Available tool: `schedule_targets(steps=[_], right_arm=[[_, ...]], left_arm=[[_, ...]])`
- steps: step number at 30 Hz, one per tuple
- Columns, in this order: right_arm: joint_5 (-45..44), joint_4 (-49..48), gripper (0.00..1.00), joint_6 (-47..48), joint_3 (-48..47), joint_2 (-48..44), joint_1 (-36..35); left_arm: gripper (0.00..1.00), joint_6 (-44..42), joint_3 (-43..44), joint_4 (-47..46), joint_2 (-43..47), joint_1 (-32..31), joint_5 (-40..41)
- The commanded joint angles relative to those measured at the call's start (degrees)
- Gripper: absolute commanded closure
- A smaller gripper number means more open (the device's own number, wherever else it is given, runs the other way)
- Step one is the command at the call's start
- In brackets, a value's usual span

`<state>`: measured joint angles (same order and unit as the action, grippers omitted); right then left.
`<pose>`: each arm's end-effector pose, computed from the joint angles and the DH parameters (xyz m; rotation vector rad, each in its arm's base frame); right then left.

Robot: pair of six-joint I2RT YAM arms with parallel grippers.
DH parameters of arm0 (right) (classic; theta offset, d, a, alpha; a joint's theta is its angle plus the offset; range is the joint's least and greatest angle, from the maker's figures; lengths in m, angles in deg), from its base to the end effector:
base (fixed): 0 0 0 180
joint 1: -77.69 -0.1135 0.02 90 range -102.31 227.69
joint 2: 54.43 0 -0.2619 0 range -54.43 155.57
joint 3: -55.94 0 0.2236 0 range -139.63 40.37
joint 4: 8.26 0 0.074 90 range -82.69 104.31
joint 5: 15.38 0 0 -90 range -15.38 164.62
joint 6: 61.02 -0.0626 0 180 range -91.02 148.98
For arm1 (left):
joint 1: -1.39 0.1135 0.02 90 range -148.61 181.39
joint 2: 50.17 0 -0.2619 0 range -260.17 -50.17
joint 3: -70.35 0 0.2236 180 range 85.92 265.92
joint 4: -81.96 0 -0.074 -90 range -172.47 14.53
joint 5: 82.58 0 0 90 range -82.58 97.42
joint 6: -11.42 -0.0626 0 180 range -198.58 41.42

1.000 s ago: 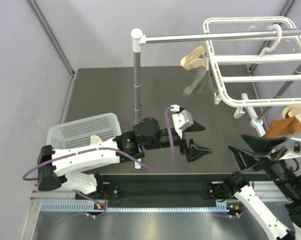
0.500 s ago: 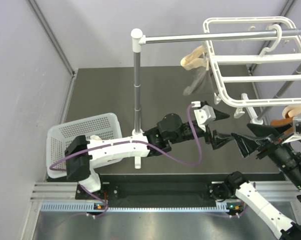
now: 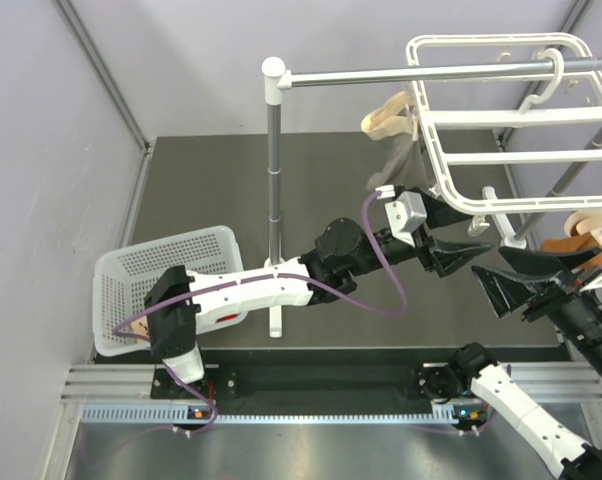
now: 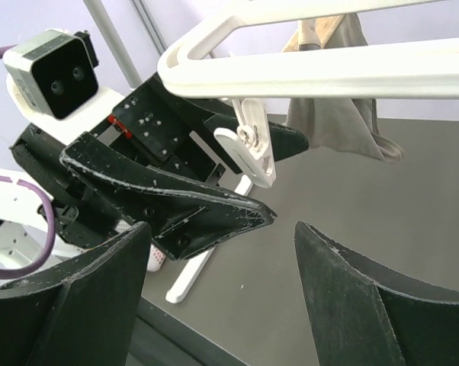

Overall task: Clip the socks to the hanger
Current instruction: Open the clamp at the hanger.

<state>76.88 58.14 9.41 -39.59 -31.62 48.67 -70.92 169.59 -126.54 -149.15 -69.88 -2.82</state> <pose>-0.0181 -0.0072 0.4436 -0.1566 1.4933 0.7168 0.1190 -0.3856 0.4384 0.7609 0.8936 -1.3265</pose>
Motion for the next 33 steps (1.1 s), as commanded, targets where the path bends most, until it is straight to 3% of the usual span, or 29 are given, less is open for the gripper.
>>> schedule_targets(steps=[1,11,15,22,33], right_arm=[[0.2,-3.63,0.25,-0.99,-1.16,1.98,-0.16],[1.52,-6.88,0.26,-3.54,-2.04,4.0,-0.16],[1.87,-8.46,0.26,-5.03,-0.99,4.17,-0.16],[1.69,-11.27,0.34,-8.2,-0.81,5.23,-0.17],[3.62,-18.39,0.42,-13.38,2.44,5.93,-0.16]], left_arm=[[0.35,2.53,2.8,-6.11,-0.95,0.25,-3.47],[0.57,5.86,3.77,-3.21,-0.34,0.86,-6.1],[0.86,10.09,2.55,-3.12,1.07,1.13,-8.13],[1.0,16.68,1.05,-2.68,3.53,1.13,-11.73],[1.0,28.02,-0.27,-5.67,5.11,1.22,-15.25]])
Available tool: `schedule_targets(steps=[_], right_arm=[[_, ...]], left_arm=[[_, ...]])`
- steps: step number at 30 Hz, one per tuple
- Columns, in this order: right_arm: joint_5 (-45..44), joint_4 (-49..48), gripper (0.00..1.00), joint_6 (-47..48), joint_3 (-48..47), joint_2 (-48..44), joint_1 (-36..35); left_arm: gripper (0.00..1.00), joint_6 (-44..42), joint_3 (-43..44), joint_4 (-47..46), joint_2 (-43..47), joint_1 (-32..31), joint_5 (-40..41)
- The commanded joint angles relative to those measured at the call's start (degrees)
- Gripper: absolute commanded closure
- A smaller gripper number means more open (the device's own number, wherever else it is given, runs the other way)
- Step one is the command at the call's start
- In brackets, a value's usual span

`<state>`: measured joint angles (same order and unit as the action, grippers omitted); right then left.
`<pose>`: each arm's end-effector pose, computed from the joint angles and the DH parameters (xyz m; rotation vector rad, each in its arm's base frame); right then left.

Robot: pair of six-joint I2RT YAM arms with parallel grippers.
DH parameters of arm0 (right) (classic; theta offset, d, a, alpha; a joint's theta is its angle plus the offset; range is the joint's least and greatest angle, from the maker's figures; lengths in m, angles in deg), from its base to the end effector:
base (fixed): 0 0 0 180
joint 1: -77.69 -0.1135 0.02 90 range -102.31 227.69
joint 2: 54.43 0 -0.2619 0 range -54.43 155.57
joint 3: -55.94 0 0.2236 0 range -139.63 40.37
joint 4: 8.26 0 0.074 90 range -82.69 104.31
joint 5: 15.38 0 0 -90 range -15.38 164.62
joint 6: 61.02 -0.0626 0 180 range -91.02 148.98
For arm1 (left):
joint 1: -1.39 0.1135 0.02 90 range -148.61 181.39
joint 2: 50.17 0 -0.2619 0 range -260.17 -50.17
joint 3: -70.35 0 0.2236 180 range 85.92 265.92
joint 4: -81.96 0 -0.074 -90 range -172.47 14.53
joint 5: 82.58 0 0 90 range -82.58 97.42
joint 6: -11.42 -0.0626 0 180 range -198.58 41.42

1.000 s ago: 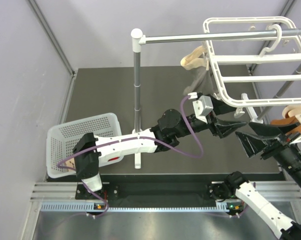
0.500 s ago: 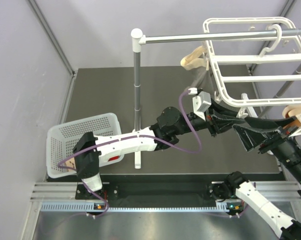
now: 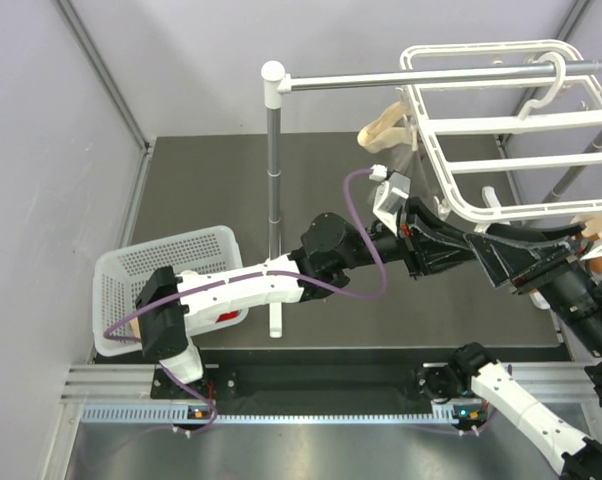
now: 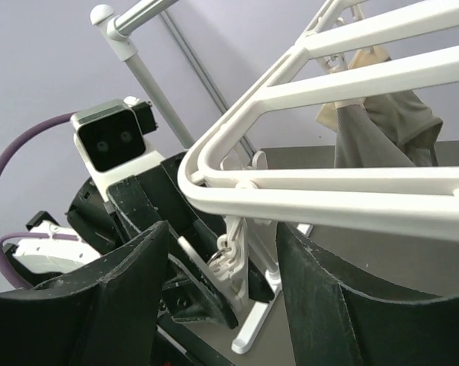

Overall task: Clip the socks to the hanger
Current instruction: Open the clamp at the hanger.

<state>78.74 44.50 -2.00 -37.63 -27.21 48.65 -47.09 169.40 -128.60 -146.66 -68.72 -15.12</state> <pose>0.0061 0.0085 0.4702 -0.0401 1.3945 0.9290 0.1079 -0.3687 0.4557 0.7749 0.9397 -1.7795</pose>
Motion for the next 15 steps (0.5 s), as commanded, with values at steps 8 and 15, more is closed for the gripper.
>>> schedule_targets(steps=[8,15], right_arm=[[2.65,-7.04,0.52,-3.03,2.32,1.17,-0.14],[2.65,-6.0,1.0,-1.63,2.41,1.43,-0.23]], left_arm=[[1.0,6.04,-1.04,-3.79,3.5,0.85,-3.03],[1.0,7.8,-2.01,-3.62,3.94,2.6,-3.12]])
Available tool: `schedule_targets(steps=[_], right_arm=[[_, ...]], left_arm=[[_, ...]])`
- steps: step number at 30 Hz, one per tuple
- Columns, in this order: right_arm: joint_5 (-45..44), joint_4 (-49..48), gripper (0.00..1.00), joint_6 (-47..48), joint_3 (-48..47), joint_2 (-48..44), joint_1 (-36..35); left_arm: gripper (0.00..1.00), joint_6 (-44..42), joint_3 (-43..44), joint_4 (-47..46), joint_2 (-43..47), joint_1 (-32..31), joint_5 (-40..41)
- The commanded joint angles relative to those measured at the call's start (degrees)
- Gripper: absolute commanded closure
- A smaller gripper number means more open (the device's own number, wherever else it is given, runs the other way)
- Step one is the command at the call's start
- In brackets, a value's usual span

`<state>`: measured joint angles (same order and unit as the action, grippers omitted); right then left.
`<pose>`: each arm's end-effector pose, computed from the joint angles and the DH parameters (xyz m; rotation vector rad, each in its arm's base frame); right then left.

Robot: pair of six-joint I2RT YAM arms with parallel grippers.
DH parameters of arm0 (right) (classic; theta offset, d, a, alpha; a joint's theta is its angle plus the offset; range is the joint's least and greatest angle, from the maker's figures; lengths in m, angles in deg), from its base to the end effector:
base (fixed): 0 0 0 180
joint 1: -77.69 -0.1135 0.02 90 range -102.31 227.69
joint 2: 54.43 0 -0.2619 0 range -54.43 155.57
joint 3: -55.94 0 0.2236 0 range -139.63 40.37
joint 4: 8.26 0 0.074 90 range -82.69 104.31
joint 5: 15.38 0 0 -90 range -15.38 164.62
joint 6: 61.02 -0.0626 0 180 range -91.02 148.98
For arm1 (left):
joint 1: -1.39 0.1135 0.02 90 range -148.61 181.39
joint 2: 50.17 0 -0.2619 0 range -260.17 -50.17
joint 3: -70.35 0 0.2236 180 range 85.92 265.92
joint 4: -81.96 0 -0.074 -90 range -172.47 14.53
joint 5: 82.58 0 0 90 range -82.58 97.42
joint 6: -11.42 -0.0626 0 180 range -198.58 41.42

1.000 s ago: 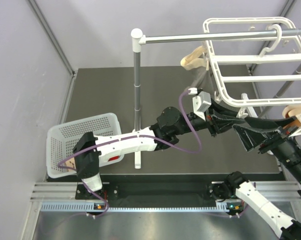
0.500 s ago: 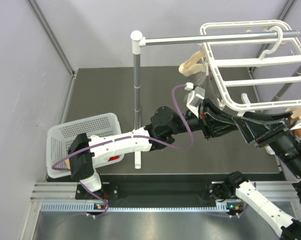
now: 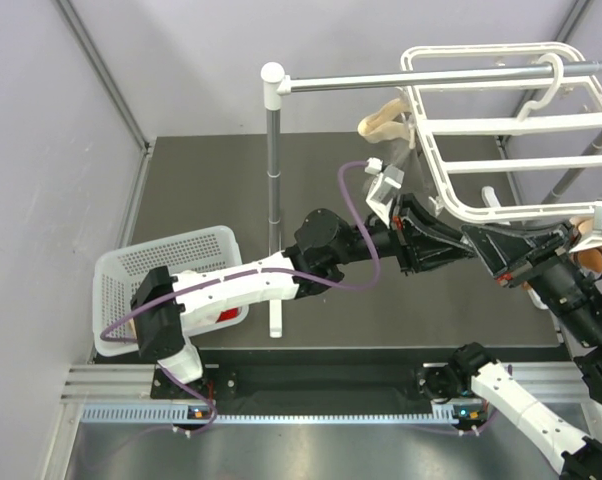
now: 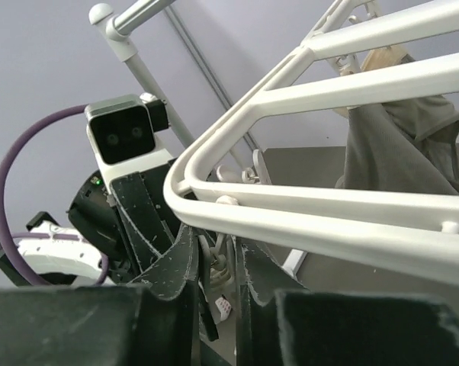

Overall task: Clip the socks to the hanger
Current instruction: Open the clamp at the hanger, then pick up the sock from the bin.

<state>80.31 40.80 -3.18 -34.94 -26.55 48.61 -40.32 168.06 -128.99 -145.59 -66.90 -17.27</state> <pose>0.0165 0.0163 0.4680 -0.0510 1.3934 0.9657 0.1154 -0.3605 0.4549 0.7526 0.9962 -1.8683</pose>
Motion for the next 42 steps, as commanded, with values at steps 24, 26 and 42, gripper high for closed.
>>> schedule_targets(steps=[24,26,42], right_arm=[[-2.88,0.34,1.0,8.43,-0.37,2.71,-0.1],[-2.88,0.52,1.0,9.05,-0.37,2.71,-0.1],[-0.69,1.57,1.0,9.05,0.16,2.97,-0.01]], left_arm=[[0.3,5.3,-29.14,94.65,49.7,4.3,72.01],[0.31,14.62,-30.72,101.43,54.36,5.01,75.38],[0.33,-2.05,-34.43,86.61,44.53,42.87,56.34]])
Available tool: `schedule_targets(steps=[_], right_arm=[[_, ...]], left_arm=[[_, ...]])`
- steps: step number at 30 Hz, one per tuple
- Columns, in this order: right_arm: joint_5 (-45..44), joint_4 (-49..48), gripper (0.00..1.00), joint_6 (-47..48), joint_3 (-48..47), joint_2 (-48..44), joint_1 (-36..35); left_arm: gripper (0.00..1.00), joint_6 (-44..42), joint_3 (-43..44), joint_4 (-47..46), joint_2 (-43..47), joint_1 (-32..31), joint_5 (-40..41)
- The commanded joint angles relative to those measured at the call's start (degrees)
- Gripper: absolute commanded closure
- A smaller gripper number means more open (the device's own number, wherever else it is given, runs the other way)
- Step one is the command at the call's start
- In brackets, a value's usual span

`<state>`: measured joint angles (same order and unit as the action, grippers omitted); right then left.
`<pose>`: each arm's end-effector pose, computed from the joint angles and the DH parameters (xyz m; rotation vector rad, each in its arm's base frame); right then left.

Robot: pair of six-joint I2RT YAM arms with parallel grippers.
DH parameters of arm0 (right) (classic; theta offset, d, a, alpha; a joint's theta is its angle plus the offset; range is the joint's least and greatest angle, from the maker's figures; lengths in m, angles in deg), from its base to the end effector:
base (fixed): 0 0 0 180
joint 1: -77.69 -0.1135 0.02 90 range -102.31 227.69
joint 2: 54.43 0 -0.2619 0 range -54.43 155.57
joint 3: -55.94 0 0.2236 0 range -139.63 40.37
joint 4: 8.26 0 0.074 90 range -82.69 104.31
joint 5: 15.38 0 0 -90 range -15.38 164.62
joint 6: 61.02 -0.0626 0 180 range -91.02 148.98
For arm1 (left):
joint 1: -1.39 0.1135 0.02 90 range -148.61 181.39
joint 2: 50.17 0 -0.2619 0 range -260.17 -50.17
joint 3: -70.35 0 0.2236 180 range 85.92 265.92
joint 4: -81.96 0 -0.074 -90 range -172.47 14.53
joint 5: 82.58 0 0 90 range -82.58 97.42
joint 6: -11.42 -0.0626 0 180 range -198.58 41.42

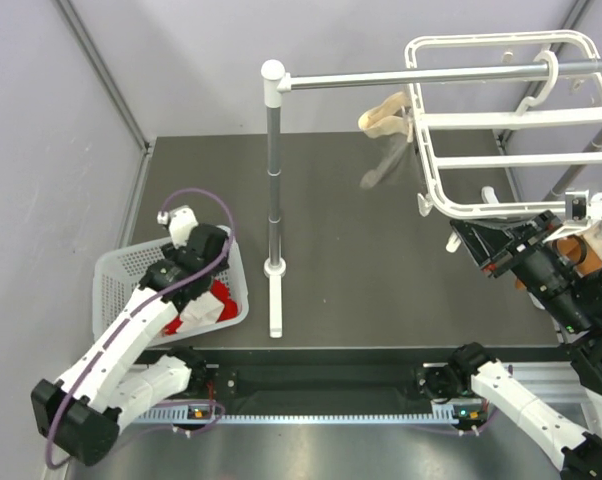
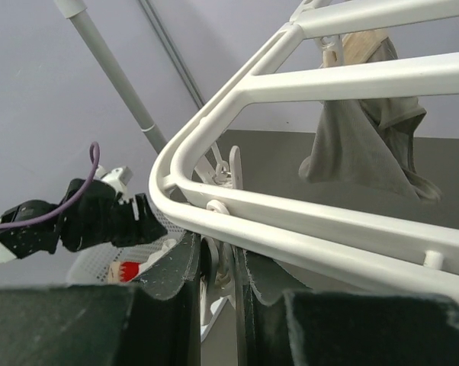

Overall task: Clip the socks to the hanger
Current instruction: Pick up the sock from the bin.

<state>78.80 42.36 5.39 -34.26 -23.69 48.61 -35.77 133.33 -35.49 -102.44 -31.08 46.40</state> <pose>0.0357 0.0250 0.4609 -0.1325 1.4607 0.8069 0.1521 -0.0501 0.2657 -0.4699 2.1828 0.1530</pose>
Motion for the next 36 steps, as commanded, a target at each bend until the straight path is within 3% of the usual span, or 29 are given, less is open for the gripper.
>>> schedule_targets(steps=[1,5,13,18,26,28,32,36], right_arm=[[0.91,0.28,1.0,0.39,-0.6,0.28,-0.1],[0.74,0.81,1.0,0.57,-1.13,0.28,-0.1],[0.12,0.9,1.0,-0.22,-0.17,-1.56,-0.1],[0.47,1.16,1.0,-0.14,-0.25,-1.3,-0.19],[1.0,1.07,1.0,-0.05,-0.25,-1.21,-0.1],[0.91,0.81,1.0,-0.22,0.27,-1.56,-0.1],[1.09,0.81,1.0,-0.4,0.45,-1.65,-0.1],[1.09,1.07,1.0,-0.22,0.01,-1.74,-0.19]], left_arm=[[0.33,-6.94,0.48,-7.69,0.95,9.24,-8.12],[0.28,-4.67,0.57,-10.24,-3.53,18.65,-14.54],[0.4,7.37,-0.22,-4.19,-17.41,19.46,-12.18],[0.4,13.08,-3.2,-3.56,-16.21,19.72,-7.96],[0.4,15.02,-7.96,-7.43,-15.49,23.24,-7.96],[0.43,15.55,-8.39,-8.57,-16.28,23.42,-9.18],[0.61,15.03,-8.4,-10.76,-17.34,23.42,-10.42],[0.62,14.59,-8.04,-10.42,-18.04,23.5,-9.72]])
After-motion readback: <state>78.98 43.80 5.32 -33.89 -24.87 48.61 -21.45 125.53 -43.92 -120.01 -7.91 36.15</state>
